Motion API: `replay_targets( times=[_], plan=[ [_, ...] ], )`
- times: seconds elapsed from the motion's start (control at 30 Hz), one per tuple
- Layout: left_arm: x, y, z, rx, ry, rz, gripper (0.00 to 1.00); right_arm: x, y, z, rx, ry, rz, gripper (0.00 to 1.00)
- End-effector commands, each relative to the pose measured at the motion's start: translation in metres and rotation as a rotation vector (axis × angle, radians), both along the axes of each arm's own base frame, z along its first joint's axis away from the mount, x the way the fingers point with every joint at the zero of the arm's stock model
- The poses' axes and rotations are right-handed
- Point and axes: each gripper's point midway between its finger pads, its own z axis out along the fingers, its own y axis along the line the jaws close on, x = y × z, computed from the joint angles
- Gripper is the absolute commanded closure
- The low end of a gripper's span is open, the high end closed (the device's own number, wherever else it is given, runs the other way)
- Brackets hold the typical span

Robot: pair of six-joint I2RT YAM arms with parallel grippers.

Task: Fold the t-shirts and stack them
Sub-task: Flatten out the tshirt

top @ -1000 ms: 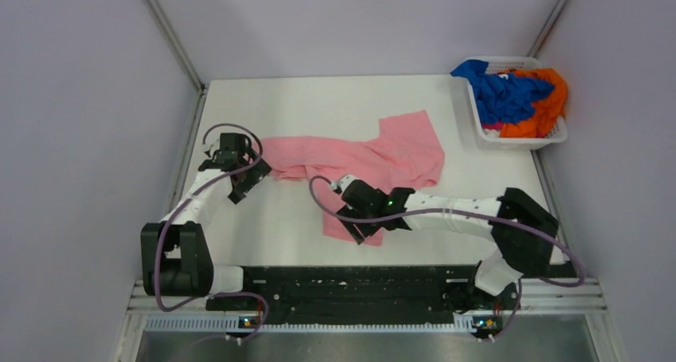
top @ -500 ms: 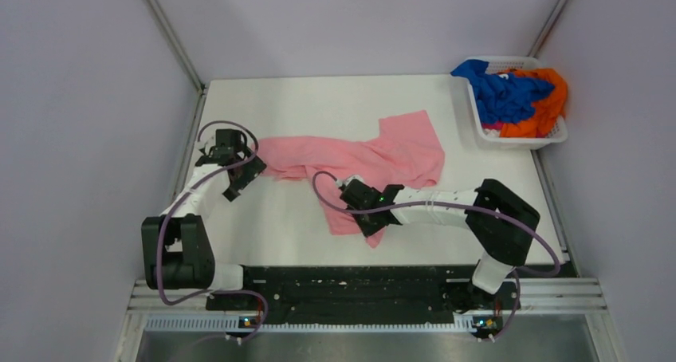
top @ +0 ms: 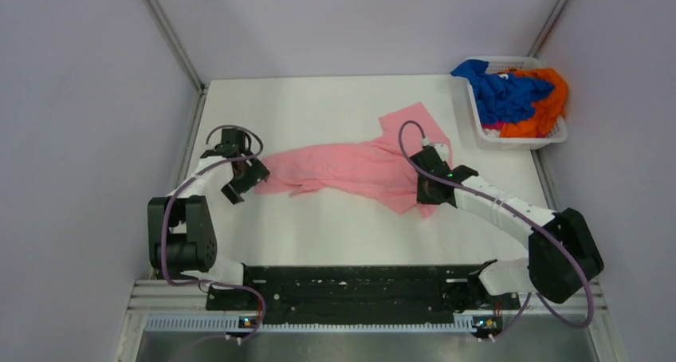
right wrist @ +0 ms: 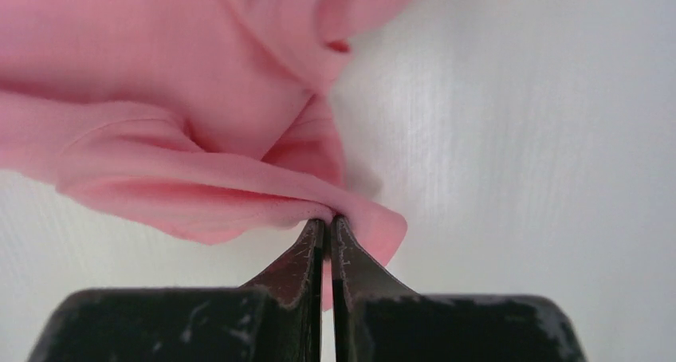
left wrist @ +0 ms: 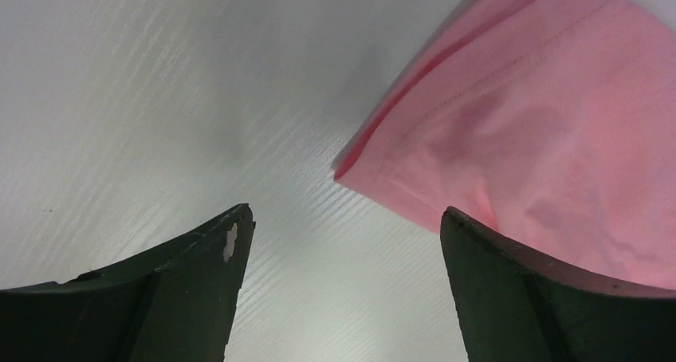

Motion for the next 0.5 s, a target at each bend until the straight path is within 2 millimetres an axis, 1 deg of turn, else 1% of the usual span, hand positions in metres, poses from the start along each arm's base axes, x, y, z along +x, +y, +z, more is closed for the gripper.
replay_targets(
  times=[0.0, 0.03, 0.13, 0.2, 0.27, 0.37, 0.4, 0.47],
  plan=[
    [0.001, -0.001, 0.005, -0.013, 0.009, -0.012, 0.11, 0.016, -0.046, 0.023, 0.000, -0.073, -0.163, 1.00],
    [-0.002, -0.010, 0.003, -0.055, 0.011, -0.023, 0.12, 0.018, -0.046, 0.025, 0.019, -0.078, -0.169, 1.00],
    [-0.015, -0.034, -0.009, -0.176, 0.009, -0.055, 0.15, 0.022, -0.028, 0.028, 0.105, -0.090, -0.112, 1.00],
    [-0.023, -0.033, -0.020, -0.175, 0.012, -0.032, 0.17, 0.023, -0.024, 0.027, 0.116, -0.085, -0.086, 1.00],
    [-0.021, -0.036, -0.023, -0.188, 0.019, -0.026, 0.22, 0.023, -0.028, 0.026, 0.090, -0.085, -0.086, 1.00],
    [-0.014, -0.050, -0.023, -0.241, 0.007, -0.048, 0.30, 0.025, -0.029, 0.027, 0.079, -0.084, -0.083, 1.00],
    [-0.015, -0.057, -0.024, -0.239, 0.009, -0.066, 0.31, 0.026, -0.028, 0.028, 0.083, -0.087, -0.082, 1.00],
    [-0.019, -0.062, -0.029, -0.218, 0.027, -0.080, 0.34, 0.027, -0.027, 0.029, 0.088, -0.091, -0.080, 1.00]
  ],
)
